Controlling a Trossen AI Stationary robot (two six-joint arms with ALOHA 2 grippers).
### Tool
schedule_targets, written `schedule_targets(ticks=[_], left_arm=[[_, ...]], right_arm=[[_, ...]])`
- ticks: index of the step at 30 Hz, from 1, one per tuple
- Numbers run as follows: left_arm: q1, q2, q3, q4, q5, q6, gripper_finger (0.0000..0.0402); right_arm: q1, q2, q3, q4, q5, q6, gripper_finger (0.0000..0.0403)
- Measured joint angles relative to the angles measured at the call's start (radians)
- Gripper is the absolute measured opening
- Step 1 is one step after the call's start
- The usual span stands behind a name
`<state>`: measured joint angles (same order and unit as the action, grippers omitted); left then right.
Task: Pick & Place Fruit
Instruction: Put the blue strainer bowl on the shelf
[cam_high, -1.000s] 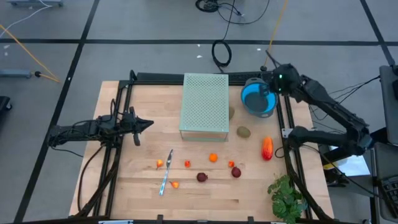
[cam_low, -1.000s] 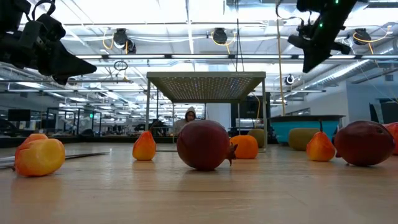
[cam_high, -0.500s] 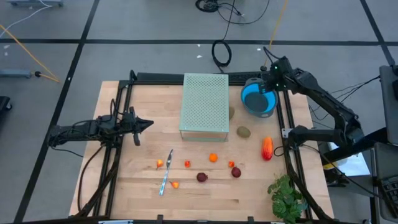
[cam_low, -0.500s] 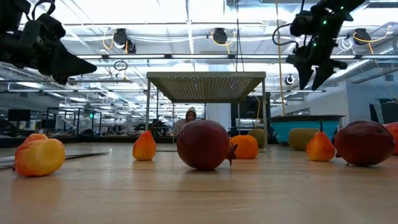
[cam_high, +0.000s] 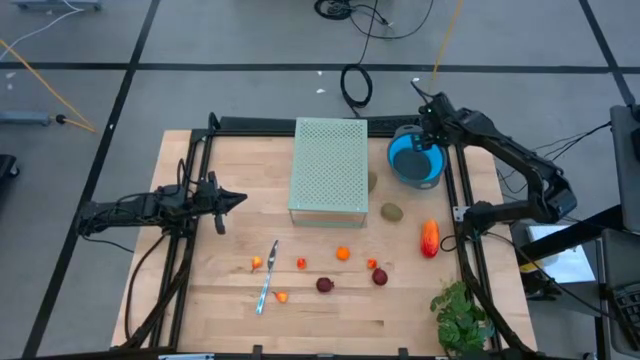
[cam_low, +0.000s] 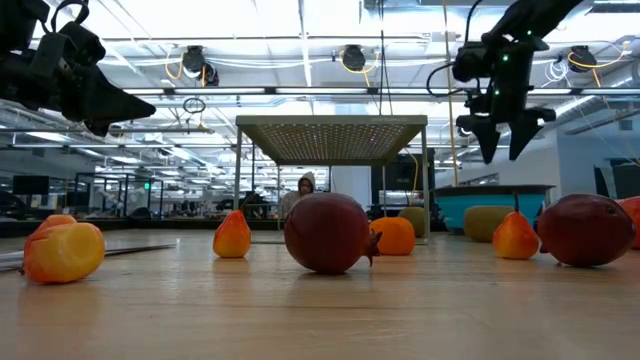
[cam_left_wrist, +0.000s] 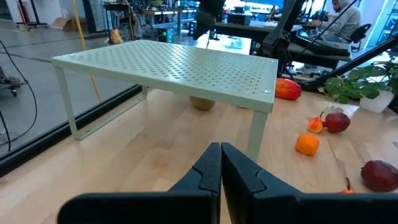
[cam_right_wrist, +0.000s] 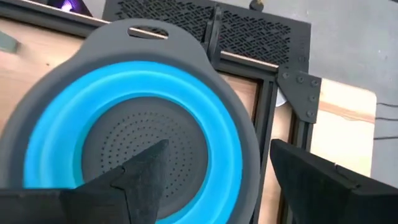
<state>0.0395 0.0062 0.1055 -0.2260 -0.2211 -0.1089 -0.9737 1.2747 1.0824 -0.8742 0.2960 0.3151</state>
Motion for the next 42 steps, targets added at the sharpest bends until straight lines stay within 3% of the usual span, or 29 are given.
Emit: schedule_targets(ticks=[8, 23, 28, 42], left_arm=[[0.0, 0.0, 0.0, 0.0, 0.0, -0.001, 0.001], [0.0, 0.0, 0.0, 0.052, 0.001, -0.004, 0.001], [0.0, 0.0, 0.0, 0.06, 0.001, 0.0, 0.001], [0.0, 0.0, 0.0, 0.065, 0.001, 0.0, 0.001]], right_arm=[[0.0, 0.061, 0.0, 0.016, 0.096, 0.073, 0.027], [0.0, 0.114, 0.0, -0.009, 0.093, 0.122, 0.027], [0.0, 0.108, -0.034, -0.062, 0.0, 0.241, 0.027], [0.04, 0.106, -0.063, -0.088, 0.067, 0.331, 0.0261]])
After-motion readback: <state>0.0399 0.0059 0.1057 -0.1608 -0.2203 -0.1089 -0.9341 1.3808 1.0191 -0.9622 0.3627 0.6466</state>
